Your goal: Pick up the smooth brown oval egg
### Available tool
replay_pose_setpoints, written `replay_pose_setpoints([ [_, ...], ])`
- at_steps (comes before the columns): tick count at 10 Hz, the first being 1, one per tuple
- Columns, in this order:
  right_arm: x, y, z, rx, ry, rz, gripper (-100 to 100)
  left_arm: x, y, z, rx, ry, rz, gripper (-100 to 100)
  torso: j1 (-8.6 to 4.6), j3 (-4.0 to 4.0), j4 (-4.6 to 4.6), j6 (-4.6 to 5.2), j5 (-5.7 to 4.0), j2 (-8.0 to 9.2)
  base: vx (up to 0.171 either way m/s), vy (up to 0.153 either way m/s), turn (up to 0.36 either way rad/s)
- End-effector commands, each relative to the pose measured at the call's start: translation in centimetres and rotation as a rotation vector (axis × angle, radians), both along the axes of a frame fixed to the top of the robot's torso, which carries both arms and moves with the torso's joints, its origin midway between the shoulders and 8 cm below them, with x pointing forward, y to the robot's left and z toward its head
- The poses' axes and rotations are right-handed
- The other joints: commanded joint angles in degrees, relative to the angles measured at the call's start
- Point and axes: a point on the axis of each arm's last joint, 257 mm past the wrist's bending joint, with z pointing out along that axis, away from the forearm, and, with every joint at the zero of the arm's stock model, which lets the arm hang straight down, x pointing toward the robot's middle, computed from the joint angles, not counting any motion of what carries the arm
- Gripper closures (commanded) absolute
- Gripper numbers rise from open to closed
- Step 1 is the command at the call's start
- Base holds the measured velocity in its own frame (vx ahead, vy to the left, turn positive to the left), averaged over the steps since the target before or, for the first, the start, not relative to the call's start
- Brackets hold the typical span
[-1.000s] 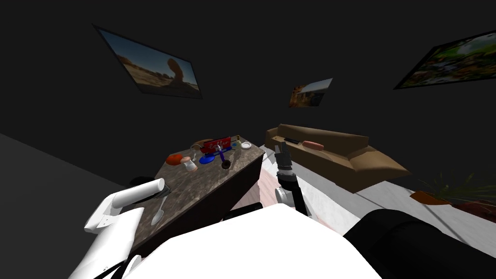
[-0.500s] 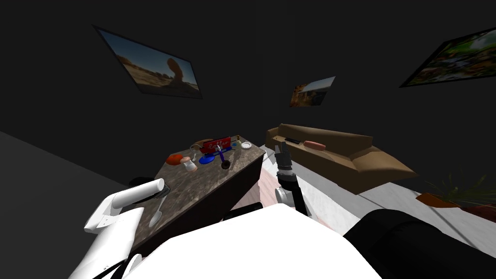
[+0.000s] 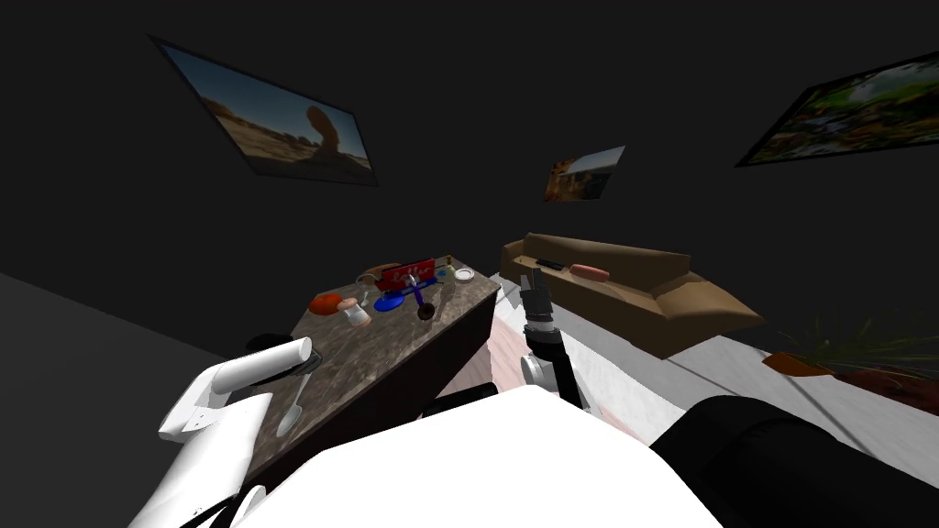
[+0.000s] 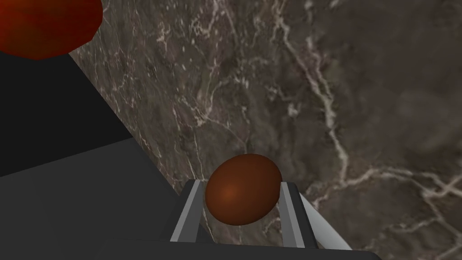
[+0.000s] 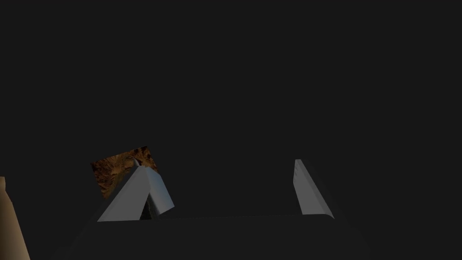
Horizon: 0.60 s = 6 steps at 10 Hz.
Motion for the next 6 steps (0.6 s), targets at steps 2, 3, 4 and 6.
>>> replay_pose_setpoints([
  [2,0.0,0.0,0.0,0.0,0.0,0.0,0,-0.46,-0.5,0.71,-0.002,0.0,0.029,100,-0.02,0.0,0.0,-0.04,-0.01,-0.01,-0.043,0.037,-0.115],
  [3,0.0,0.0,0.0,0.0,0.0,0.0,0,-0.57,-0.63,0.88,-0.002,0.0,0.036,100,-0.04,0.03,0.0,-0.02,0.0,0.06,-0.067,0.036,-0.096],
  [4,0.0,0.0,0.0,0.0,0.0,0.0,0,-0.68,-0.77,1.05,-0.002,0.0,0.043,100,-0.03,0.07,0.01,-0.08,-0.01,0.12,-0.052,0.029,-0.056],
  [6,0.0,0.0,0.0,0.0,0.0,0.0,0,-0.66,-0.69,0.97,-0.002,0.0,0.038,0,-0.07,0.01,0.0,-0.11,0.0,0.01,-0.01,0.006,-0.006],
])
